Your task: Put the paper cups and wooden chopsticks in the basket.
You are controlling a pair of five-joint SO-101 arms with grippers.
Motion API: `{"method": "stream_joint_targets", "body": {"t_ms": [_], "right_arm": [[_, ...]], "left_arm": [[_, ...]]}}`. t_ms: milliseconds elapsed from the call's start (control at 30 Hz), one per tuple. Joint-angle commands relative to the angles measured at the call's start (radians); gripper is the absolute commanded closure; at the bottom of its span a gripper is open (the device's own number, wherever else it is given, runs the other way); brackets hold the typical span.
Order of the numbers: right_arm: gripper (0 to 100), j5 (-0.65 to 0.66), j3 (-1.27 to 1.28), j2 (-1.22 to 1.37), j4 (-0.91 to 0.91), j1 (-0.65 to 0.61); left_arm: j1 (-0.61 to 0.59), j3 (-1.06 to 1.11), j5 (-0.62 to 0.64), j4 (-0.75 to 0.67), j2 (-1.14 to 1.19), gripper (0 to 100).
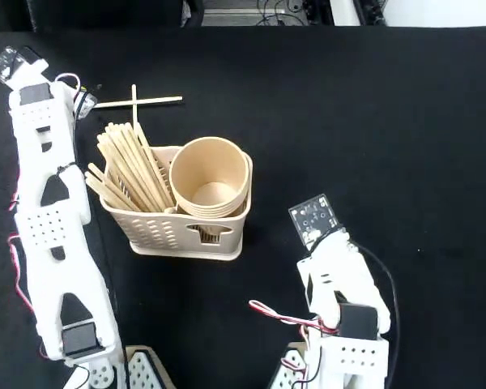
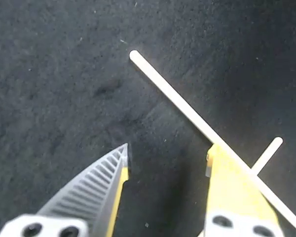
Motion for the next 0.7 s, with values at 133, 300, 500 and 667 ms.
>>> {"method": "stream_joint_targets", "body": {"t_ms": [133, 300, 500, 667], "right_arm": [[98.5, 0.006, -0.002, -0.067, 0.005, -0.006], [98.5, 0.006, -0.002, -0.064, 0.006, -0.006], [98.5, 0.008, -0.002, -0.070, 0.026, -0.011], [98.5, 0.008, -0.002, -0.070, 0.028, -0.011]], "left_arm": [[0.001, -0.318, 0.011, 0.089, 0.109, 74], [0.001, -0.283, 0.003, 0.054, 0.118, 74], [-0.022, -0.271, -0.023, -0.026, 0.153, 74], [-0.018, -0.255, -0.032, -0.066, 0.204, 75]]}}
